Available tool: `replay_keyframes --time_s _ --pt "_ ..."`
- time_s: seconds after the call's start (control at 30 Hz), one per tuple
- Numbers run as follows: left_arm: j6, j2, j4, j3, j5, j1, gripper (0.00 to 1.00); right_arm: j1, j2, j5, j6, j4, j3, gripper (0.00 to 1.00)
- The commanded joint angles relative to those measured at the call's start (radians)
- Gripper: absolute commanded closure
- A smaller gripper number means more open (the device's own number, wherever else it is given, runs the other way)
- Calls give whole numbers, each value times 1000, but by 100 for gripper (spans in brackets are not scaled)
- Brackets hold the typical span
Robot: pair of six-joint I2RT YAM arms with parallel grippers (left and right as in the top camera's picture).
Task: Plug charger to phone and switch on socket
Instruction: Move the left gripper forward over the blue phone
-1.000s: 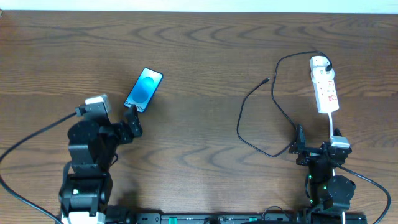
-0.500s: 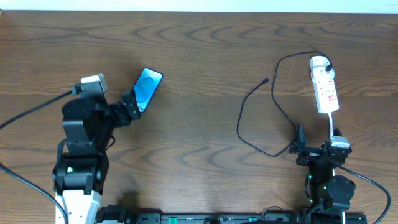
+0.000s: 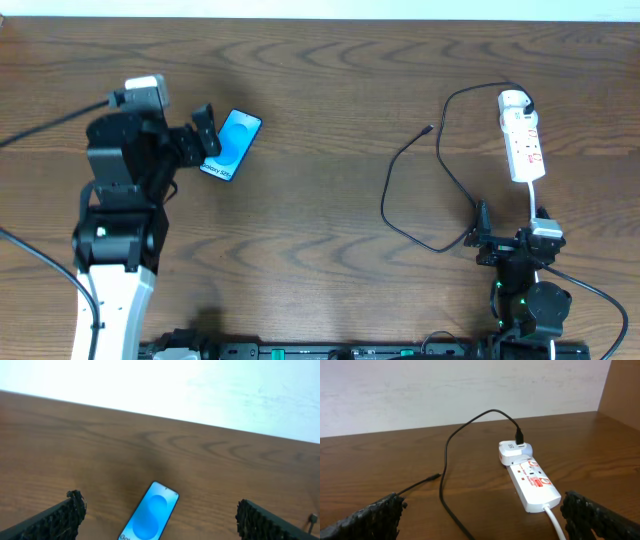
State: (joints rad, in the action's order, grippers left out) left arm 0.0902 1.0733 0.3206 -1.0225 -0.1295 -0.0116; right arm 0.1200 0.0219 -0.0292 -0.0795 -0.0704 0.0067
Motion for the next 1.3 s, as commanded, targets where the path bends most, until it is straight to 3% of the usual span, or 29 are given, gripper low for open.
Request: replay_keyframes --time_s 0.0,0.27,0.5,0.97,1.27 --pt "-76 58 40 -90 -21 -4 2 -9 3 0 -9 -4 -1 1" --pt "-195 246 257 -316 -24 -4 2 -9 3 0 -9 -4 -1 1" --pt "-325 330 247 -352 -200 -4 2 -9 3 0 -9 -4 -1 1" --pt "-331 394 254 -348 -157 -5 2 -9 3 0 -9 -4 -1 1" --pt "-549 505 285 -341 -154 -5 2 -9 3 0 -9 -4 -1 1"
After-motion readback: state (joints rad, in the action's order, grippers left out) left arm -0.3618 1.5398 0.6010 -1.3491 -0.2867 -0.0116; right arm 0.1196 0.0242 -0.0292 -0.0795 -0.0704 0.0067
